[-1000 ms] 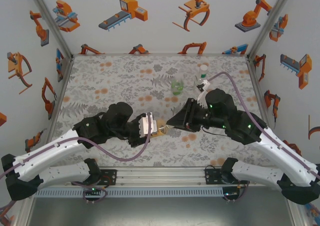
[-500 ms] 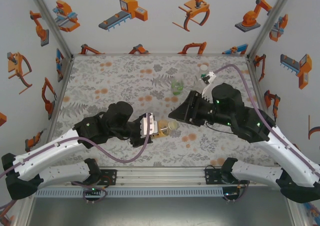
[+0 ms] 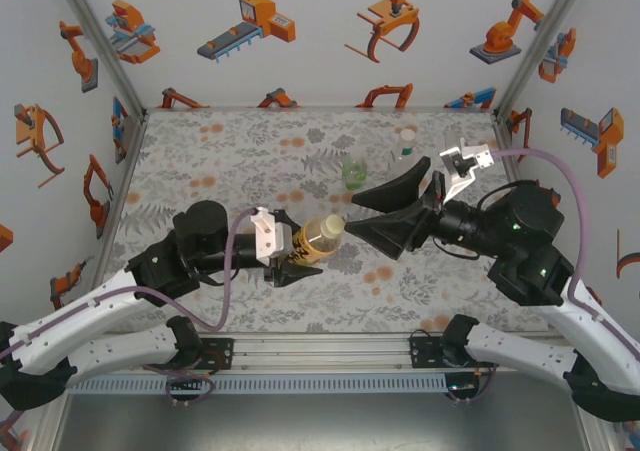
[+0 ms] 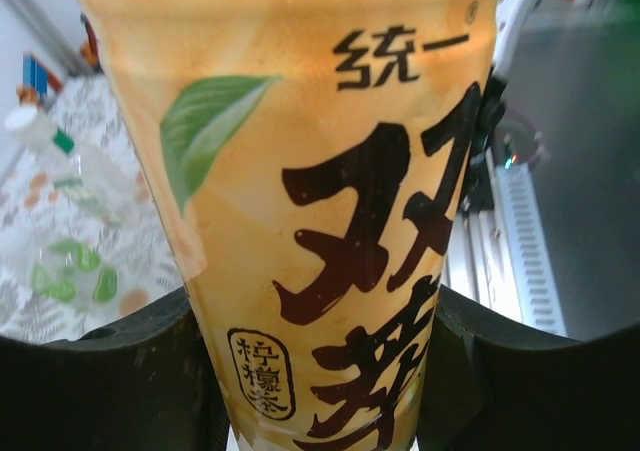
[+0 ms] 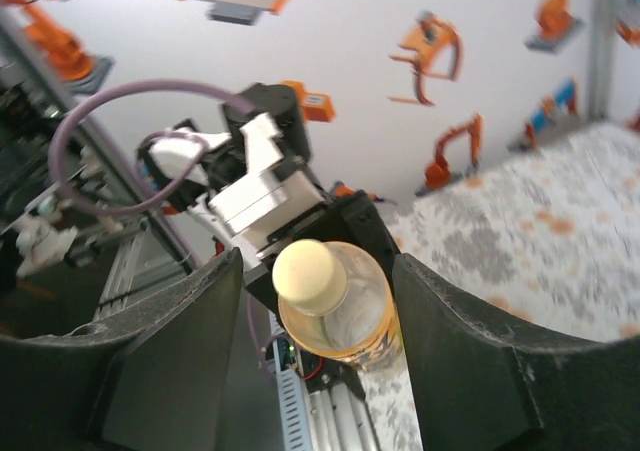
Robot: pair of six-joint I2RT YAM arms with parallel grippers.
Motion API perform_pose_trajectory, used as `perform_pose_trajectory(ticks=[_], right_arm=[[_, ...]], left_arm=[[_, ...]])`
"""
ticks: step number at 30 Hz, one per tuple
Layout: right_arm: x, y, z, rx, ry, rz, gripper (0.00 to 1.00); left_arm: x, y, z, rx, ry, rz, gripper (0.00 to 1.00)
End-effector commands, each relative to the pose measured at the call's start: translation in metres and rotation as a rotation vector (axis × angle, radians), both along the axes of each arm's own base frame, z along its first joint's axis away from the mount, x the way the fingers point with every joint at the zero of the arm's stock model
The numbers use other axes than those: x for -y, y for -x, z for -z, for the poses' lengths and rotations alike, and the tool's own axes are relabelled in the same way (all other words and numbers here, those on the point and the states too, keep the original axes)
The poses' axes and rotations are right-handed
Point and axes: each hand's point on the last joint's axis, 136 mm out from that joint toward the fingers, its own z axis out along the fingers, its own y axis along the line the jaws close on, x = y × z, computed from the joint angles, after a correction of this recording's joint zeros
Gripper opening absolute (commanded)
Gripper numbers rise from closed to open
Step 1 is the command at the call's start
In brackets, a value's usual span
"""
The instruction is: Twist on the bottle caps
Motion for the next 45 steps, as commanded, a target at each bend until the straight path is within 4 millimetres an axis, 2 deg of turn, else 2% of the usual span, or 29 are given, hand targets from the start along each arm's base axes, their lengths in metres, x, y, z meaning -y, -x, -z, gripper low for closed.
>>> perform_pose_trajectory(ticks=[1,6,11,13,16,26,33,45], right_arm=[[-0.002,0.044,-0.040,0.285,-0.092,-0.206,0.58],[-0.005,0.069,-0.055,0.397,-0.142,-0.371,0.59],[-0.009,0.075,-0.053,0.448,-0.123,-0.423,0.59],[-0.010,0.076,-0.054,0.461,-0.128,-0.430,0.55],[-0.009,0.077,-0.056,0.466,-0.142,-0.440,0.49],[-0.010,0.076,-0.061,0.446,-0.165,-0.452,0.47],[-0.014,0.075,-0.057,0.433,-0.149,-0.465,0.40],[-0.018,0.072,-0.054,0.418,-0.137,-0.465,0.40]], left_arm=[[0.000,0.022,-0.045,-0.014,0.152,0.123,0.00],[-0.001,0.038,-0.065,-0.022,0.191,0.223,0.00],[0.000,0.048,-0.076,-0.039,0.201,0.296,0.00],[0.000,0.051,-0.078,-0.042,0.201,0.314,0.00],[0.000,0.051,-0.078,-0.048,0.199,0.317,0.00],[0.003,0.050,-0.073,-0.060,0.184,0.322,0.00],[0.003,0.051,-0.074,-0.061,0.180,0.324,0.00],[0.001,0.051,-0.075,-0.056,0.182,0.321,0.00]])
